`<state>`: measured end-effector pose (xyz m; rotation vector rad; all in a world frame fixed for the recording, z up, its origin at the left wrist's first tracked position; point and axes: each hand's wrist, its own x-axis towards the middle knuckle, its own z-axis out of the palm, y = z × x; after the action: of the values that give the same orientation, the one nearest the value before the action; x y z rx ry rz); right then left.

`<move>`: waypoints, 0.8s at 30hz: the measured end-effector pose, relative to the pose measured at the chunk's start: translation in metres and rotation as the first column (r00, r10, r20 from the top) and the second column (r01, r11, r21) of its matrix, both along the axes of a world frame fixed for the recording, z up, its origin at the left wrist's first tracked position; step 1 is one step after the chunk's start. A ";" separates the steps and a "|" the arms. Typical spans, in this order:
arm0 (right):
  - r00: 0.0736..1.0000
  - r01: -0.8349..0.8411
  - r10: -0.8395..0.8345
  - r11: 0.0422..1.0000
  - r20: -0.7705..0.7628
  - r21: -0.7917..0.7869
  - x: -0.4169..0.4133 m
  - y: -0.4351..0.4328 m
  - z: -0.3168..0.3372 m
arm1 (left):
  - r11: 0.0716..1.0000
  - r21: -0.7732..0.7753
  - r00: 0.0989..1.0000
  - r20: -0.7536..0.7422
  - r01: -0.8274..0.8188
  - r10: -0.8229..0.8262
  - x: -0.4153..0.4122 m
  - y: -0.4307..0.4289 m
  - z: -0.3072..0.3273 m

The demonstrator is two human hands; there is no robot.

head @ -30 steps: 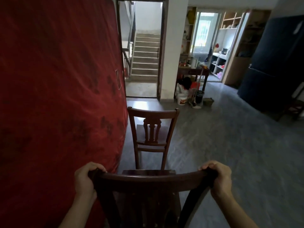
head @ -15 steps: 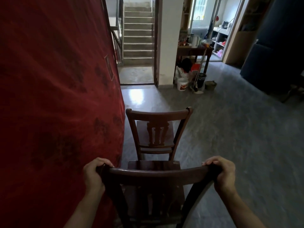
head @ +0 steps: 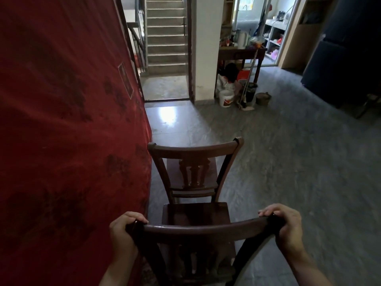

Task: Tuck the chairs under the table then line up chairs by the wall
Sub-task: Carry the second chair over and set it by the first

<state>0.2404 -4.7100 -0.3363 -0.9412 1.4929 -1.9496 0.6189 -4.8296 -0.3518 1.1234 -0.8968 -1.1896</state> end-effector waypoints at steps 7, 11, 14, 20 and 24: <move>1.000 -0.015 0.016 0.999 -0.015 0.036 -0.009 0.020 -0.009 | 0.999 -0.026 0.998 0.035 0.044 -0.043 -0.007 0.009 -0.002; 0.999 -0.009 0.013 0.995 -0.035 0.101 -0.006 0.033 -0.007 | 0.998 -0.031 0.997 0.063 0.047 -0.045 -0.005 0.026 -0.004; 0.999 -0.023 0.030 0.988 -0.042 0.153 -0.004 0.050 -0.009 | 0.998 -0.048 0.995 0.090 0.049 -0.044 0.000 0.045 -0.009; 1.000 -0.022 0.024 0.971 -0.007 0.240 0.009 0.096 -0.018 | 0.998 -0.038 0.992 0.122 0.042 -0.038 0.014 0.093 -0.022; 0.999 -0.007 -0.004 0.961 0.039 0.276 0.016 0.119 -0.027 | 0.997 -0.053 0.987 0.155 0.057 -0.048 0.021 0.121 -0.027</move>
<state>0.2568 -4.5911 -0.3634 -0.7760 1.6858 -1.6906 0.6403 -4.7090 -0.3786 1.1626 -1.0784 -1.1237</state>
